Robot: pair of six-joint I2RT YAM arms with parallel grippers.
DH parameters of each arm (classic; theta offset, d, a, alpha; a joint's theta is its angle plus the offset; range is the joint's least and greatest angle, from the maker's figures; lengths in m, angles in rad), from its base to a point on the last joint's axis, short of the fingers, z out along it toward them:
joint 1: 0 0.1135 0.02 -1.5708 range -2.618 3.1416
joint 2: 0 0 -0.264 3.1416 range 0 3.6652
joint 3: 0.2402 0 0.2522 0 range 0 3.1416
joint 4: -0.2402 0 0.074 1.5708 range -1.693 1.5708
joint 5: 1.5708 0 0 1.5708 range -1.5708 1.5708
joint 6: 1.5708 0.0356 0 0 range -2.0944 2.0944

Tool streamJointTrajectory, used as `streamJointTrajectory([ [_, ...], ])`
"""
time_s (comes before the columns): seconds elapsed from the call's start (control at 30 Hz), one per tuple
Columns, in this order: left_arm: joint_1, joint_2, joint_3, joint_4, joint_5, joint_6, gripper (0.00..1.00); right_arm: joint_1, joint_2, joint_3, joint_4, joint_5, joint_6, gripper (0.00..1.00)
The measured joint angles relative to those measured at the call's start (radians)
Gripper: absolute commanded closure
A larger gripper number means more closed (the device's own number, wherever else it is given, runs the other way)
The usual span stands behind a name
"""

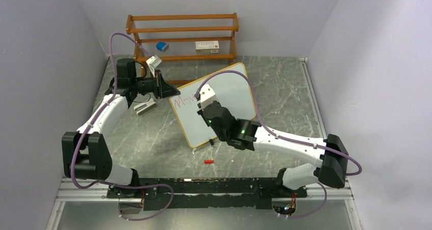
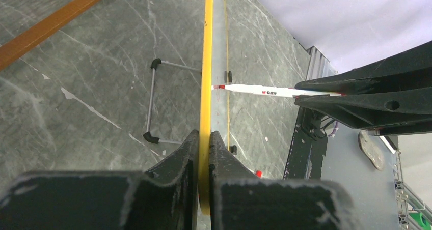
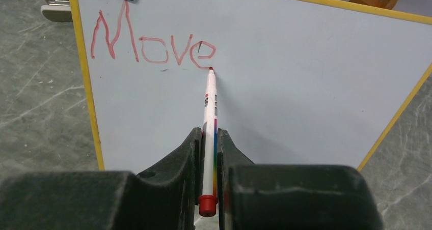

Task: Write a sentence on the whiteboard

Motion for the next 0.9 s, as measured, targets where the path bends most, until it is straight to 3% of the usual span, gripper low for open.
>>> streamJointTrajectory([
  [0.57, 0.000, 0.000, 0.000, -0.003, 0.004, 0.004, 0.95, -0.013, -0.051, -0.045, 0.016, -0.022, -0.004, 1.00],
  [0.9, 0.000, 0.000, 0.000, -0.004, 0.004, 0.005, 0.95, -0.085, -0.136, -0.068, 0.023, -0.070, -0.003, 1.00],
])
